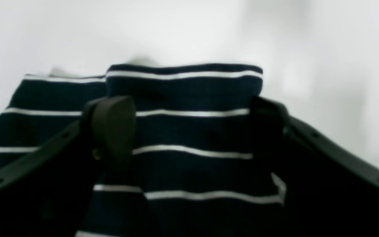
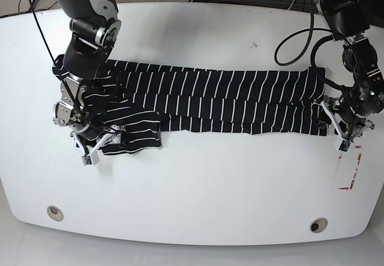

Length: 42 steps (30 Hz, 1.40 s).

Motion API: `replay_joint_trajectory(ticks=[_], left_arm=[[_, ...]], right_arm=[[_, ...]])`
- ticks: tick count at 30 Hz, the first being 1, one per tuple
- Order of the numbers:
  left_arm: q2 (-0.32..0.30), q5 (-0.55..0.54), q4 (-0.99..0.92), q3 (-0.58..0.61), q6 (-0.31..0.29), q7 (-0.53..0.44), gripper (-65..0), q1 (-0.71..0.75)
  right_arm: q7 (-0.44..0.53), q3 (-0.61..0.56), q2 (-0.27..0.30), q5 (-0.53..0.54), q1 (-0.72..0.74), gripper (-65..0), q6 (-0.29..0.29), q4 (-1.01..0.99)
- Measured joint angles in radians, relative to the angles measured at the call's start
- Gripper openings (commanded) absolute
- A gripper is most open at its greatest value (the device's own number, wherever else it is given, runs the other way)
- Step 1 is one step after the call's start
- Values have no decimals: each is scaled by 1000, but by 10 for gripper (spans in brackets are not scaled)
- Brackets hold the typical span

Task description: Layout the t-shirt on the table in an organized manner, then fold the t-shirt properly

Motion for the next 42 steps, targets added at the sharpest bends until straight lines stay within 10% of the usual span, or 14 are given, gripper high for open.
replay_joint_trajectory(ticks=[10, 19, 42], left_arm=[[0, 0, -2, -1, 0, -1, -337, 3], [0, 1, -3, 0, 0, -1, -337, 3], [0, 7, -5, 2, 0, -1, -337, 3]], right_arm=[[24, -121, -11, -4, -6, -650, -9, 0], [-15, -145, -12, 2, -12, -650, -7, 35], [-720, -213, -125, 214, -269, -650, -8, 882]])
